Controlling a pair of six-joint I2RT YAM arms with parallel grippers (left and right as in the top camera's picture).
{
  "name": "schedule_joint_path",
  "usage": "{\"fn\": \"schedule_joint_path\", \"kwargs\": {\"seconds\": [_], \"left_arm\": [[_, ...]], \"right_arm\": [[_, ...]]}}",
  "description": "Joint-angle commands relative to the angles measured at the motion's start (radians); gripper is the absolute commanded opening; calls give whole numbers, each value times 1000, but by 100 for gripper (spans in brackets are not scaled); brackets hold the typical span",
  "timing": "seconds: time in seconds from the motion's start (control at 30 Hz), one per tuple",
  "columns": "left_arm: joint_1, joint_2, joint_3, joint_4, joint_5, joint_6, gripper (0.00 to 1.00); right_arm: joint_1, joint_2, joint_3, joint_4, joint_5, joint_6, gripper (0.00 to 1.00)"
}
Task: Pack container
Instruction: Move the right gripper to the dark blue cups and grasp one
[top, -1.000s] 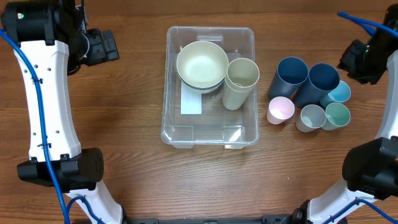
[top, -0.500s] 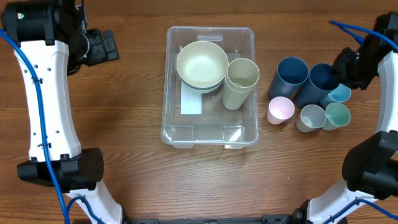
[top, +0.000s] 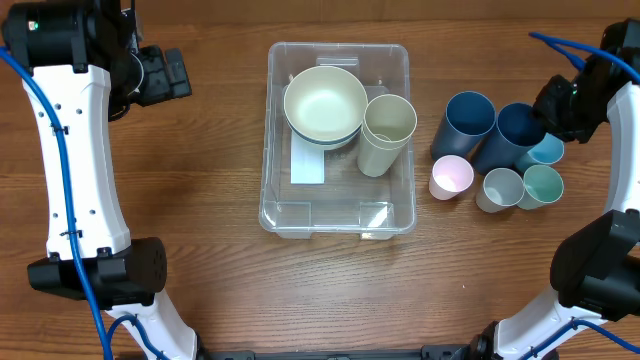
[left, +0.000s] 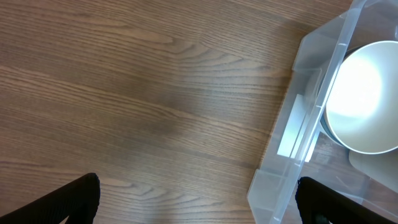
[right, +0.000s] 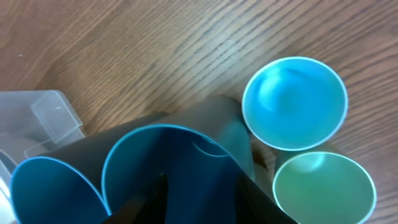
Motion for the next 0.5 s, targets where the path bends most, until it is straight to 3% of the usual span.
{"fn": "schedule_joint_path", "kwargs": {"seconds": [0.0, 0.47], "left_arm": [[-2, -4, 8, -2, -6, 19, 100], [-2, -4, 8, -2, -6, 19, 100]], "right_arm": [[0, -21, 7, 6, -64, -29, 36], [-1, -23, 61, -54, -15, -29, 34]]}}
